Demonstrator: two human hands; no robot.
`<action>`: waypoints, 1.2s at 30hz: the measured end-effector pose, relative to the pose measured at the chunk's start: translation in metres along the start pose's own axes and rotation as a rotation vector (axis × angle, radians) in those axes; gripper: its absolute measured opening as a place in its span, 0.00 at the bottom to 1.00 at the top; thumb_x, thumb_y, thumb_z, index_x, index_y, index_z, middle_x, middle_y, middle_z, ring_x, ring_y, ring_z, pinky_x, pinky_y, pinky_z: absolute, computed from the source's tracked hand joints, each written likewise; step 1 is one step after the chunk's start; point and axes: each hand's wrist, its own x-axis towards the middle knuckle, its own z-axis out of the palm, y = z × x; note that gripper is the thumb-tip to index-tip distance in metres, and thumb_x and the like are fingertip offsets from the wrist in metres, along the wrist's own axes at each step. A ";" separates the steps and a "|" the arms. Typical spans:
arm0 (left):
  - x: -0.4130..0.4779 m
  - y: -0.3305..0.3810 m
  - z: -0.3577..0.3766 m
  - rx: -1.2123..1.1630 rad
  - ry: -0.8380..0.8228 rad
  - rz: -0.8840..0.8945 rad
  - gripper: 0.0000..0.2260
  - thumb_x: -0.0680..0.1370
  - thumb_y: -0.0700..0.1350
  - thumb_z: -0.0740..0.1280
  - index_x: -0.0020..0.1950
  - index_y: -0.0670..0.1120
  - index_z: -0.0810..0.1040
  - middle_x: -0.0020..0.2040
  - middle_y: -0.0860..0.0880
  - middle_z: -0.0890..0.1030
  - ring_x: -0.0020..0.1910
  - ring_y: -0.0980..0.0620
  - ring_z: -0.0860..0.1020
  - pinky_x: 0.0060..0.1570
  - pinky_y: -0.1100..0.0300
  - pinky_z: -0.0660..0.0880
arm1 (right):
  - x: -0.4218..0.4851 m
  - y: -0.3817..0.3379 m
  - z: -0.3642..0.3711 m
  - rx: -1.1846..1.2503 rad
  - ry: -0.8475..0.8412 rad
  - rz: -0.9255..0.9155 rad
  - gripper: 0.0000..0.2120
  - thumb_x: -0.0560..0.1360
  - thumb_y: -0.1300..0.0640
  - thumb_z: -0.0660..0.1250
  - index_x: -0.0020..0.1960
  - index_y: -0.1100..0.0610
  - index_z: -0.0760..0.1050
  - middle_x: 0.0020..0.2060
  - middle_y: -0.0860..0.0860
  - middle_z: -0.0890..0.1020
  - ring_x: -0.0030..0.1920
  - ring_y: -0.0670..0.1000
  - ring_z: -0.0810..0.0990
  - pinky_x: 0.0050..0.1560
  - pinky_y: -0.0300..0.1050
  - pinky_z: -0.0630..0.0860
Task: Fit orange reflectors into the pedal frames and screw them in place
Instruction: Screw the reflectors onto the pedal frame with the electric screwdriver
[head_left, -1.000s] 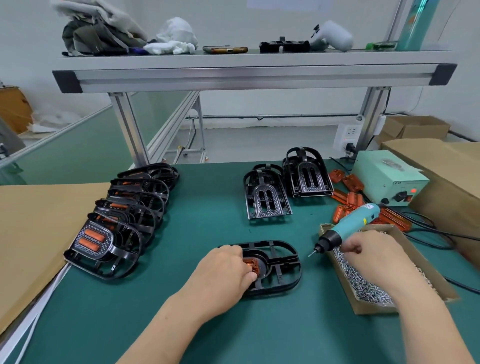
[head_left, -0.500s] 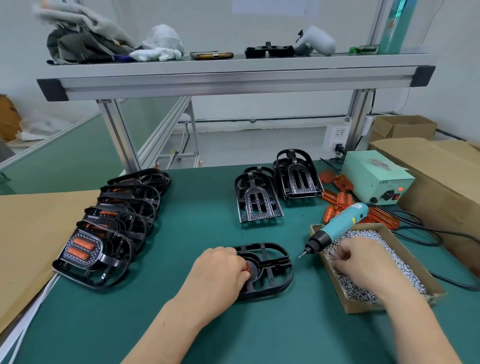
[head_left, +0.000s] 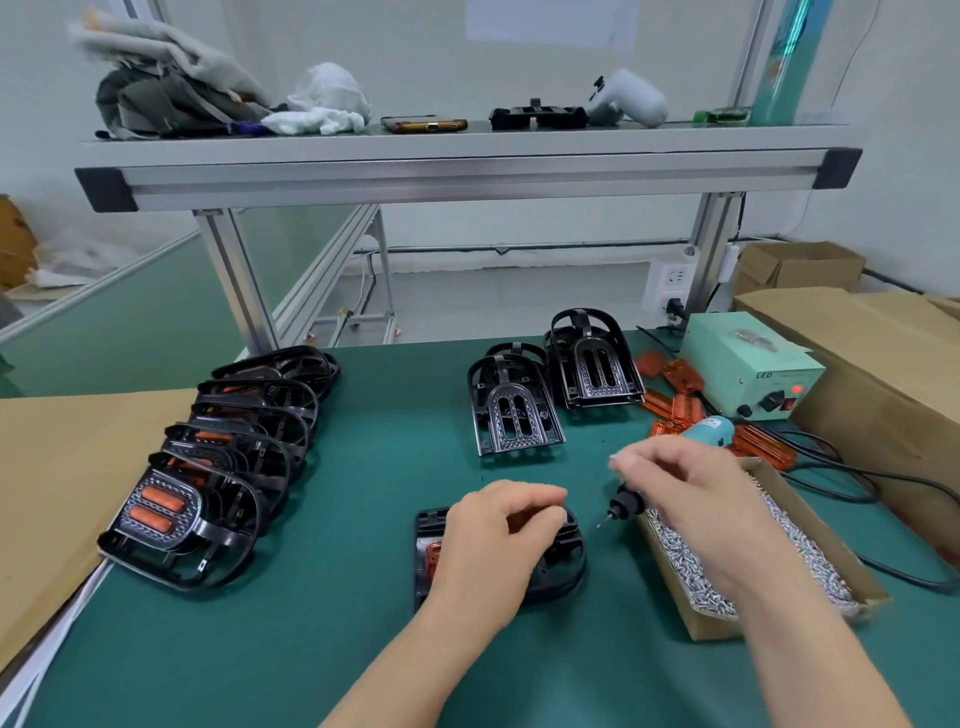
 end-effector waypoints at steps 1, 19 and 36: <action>0.001 0.002 0.003 -0.098 0.008 -0.028 0.09 0.76 0.43 0.73 0.48 0.58 0.86 0.44 0.61 0.84 0.43 0.64 0.81 0.47 0.70 0.73 | -0.005 -0.004 0.012 0.136 -0.060 0.022 0.07 0.77 0.61 0.70 0.40 0.58 0.82 0.25 0.44 0.75 0.25 0.40 0.68 0.27 0.30 0.65; 0.003 0.001 -0.009 -0.526 0.146 -0.001 0.03 0.72 0.43 0.75 0.44 0.47 0.87 0.42 0.47 0.86 0.42 0.55 0.81 0.47 0.64 0.77 | -0.012 0.003 0.054 0.264 -0.120 0.062 0.17 0.76 0.49 0.71 0.32 0.56 0.80 0.25 0.49 0.74 0.25 0.44 0.67 0.25 0.32 0.63; 0.022 -0.034 -0.044 0.335 -0.039 0.004 0.11 0.72 0.41 0.75 0.36 0.57 0.82 0.39 0.55 0.78 0.37 0.64 0.75 0.41 0.72 0.69 | 0.024 0.042 -0.017 0.381 0.405 0.110 0.10 0.80 0.59 0.68 0.39 0.59 0.79 0.28 0.49 0.75 0.26 0.42 0.69 0.22 0.32 0.61</action>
